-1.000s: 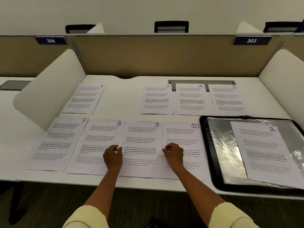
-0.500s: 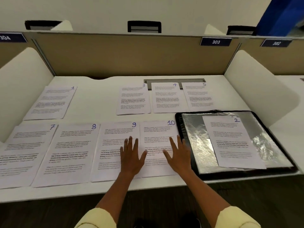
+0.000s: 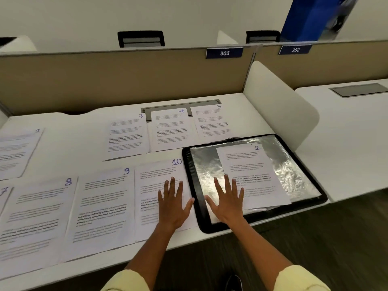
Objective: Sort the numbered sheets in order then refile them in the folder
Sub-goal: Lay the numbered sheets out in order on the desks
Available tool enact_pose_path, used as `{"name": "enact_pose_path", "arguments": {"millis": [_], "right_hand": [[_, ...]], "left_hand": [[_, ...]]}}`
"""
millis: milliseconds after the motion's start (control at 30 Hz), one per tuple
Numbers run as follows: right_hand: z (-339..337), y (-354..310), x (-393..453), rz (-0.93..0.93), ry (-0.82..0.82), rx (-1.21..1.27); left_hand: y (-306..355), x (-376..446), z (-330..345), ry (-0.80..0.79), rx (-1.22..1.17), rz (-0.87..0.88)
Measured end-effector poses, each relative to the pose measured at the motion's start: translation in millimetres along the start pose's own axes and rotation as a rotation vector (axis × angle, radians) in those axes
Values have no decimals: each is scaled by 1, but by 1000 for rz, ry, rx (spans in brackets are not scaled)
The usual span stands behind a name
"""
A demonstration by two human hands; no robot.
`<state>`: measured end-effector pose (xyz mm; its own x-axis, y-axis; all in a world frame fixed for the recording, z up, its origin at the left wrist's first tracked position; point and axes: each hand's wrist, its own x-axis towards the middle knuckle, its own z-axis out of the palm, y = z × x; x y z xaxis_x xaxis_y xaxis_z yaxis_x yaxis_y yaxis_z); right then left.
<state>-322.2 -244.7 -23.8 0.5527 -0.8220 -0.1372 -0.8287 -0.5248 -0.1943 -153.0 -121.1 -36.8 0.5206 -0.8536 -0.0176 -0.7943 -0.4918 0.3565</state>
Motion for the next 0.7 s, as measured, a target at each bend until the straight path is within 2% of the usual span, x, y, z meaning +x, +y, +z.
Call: {"name": "enact_pose_path", "arguments": {"millis": [333, 700], "right_hand": [[-32, 111, 26, 193, -16, 115], [-48, 190, 44, 339, -11, 256]], "left_hand": [[106, 27, 27, -113, 5, 40], [168, 39, 60, -205, 87, -9]]}}
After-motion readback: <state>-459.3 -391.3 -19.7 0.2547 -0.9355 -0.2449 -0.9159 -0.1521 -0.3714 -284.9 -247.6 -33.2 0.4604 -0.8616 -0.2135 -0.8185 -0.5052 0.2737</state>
